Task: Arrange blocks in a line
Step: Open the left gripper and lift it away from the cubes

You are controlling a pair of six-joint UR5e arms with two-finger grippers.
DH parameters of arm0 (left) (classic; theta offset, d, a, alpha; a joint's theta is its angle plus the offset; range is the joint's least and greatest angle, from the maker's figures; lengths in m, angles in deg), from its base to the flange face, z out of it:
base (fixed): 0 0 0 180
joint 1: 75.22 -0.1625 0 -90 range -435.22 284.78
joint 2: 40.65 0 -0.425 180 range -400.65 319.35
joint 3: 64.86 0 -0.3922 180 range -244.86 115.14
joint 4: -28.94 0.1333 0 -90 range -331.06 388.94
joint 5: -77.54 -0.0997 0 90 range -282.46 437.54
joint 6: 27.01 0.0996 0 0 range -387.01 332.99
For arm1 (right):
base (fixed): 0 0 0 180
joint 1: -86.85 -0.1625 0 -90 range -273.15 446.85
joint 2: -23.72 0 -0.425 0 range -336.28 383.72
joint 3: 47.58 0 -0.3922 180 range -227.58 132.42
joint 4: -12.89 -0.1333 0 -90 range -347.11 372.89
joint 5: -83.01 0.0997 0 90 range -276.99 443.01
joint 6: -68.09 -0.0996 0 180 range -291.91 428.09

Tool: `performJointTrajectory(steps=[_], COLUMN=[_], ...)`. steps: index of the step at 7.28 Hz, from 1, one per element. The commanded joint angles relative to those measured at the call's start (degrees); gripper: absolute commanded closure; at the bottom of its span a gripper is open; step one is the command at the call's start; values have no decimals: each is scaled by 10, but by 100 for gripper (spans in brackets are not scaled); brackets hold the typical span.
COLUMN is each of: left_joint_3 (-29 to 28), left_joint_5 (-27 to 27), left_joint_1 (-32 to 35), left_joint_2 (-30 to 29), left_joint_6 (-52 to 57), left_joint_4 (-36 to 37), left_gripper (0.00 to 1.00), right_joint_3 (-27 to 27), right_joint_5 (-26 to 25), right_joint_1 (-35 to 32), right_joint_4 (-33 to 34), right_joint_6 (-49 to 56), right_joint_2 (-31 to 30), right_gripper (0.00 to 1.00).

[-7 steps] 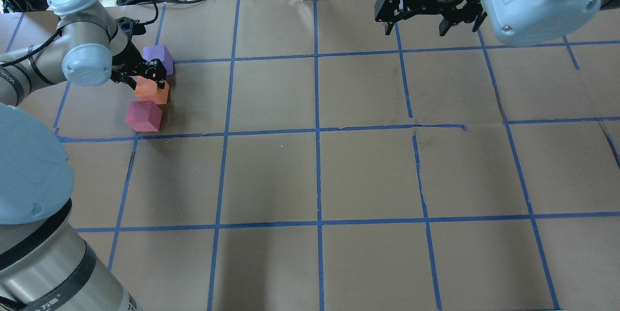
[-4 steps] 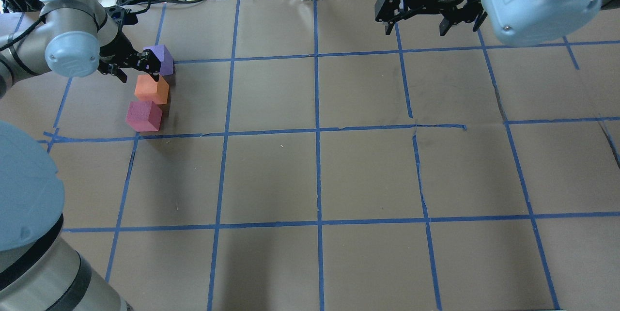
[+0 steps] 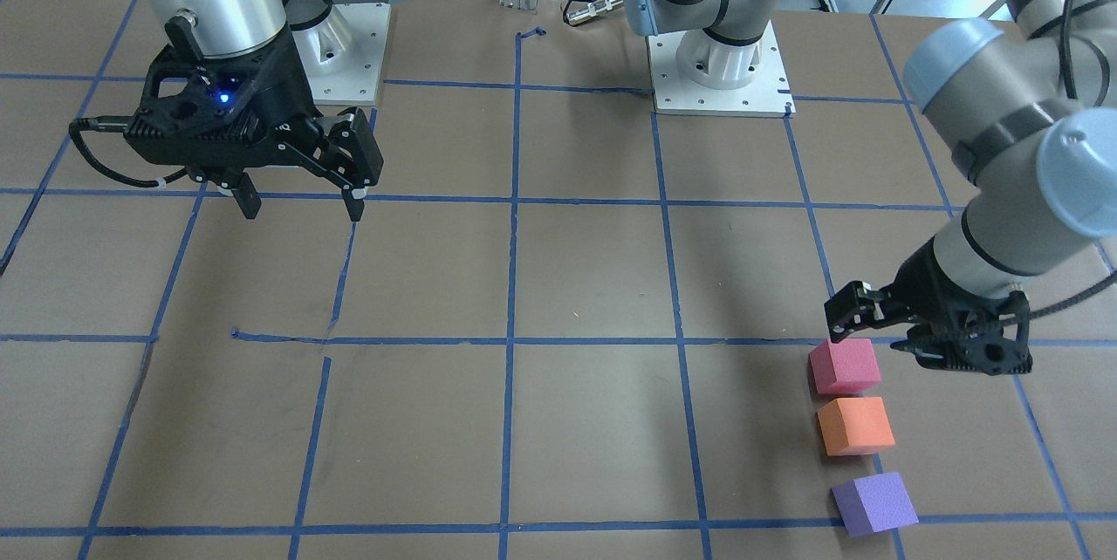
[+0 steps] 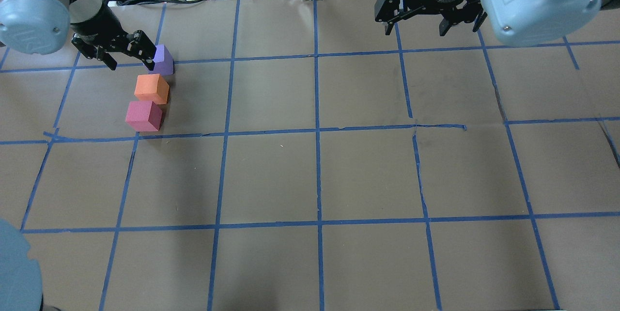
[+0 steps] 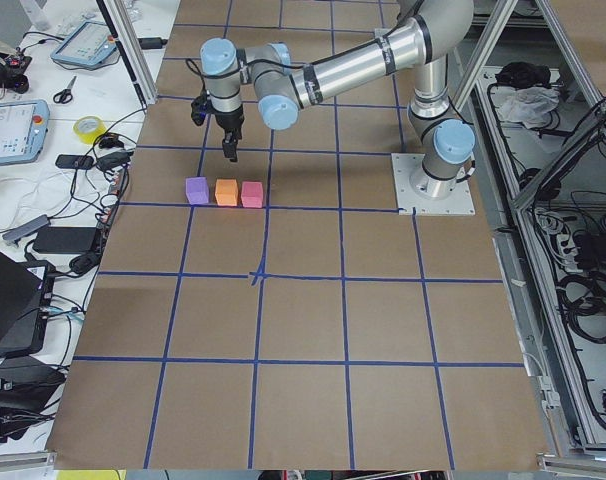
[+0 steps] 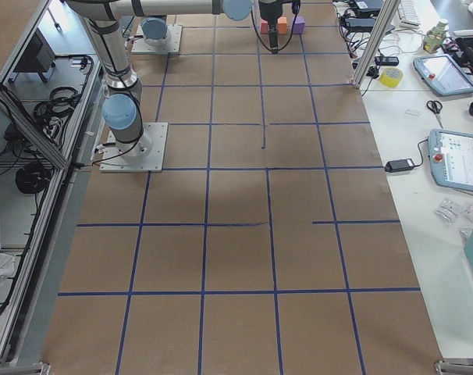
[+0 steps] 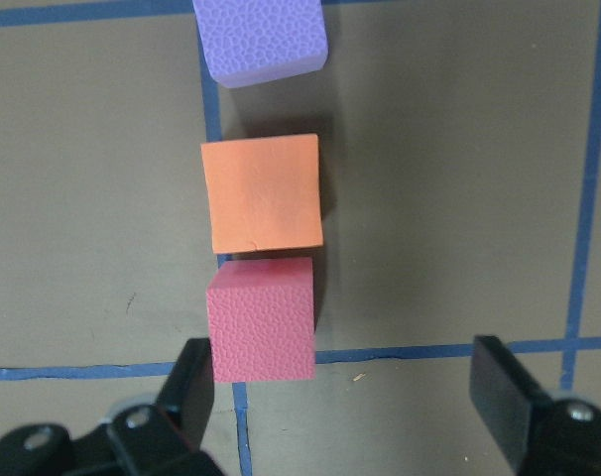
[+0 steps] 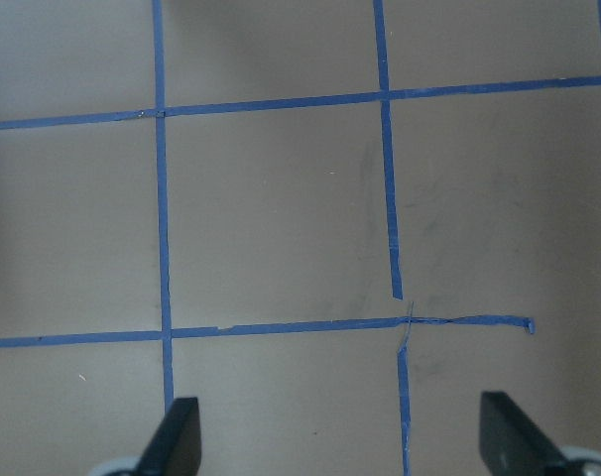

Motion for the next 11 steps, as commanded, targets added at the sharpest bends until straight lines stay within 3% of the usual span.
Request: performJointTrajectory(steps=[1,4,11], left_joint_3=[-9,-7,6], left_joint_5=[-3,-6,1], left_joint_1=[68,130,132], left_joint_2=[87,135,163], left_joint_6=[-59,-131,-163], left_joint_4=[-110,-151,-157], left_gripper=[8,0,0], right_joint_3=[0,0,1], right_joint_5=[1,1,1], right_joint_1=[0,0,1], right_joint_4=[0,0,1], right_joint_6=[0,0,0], right_joint_2=[0,1,1], right_gripper=[0,0,0])
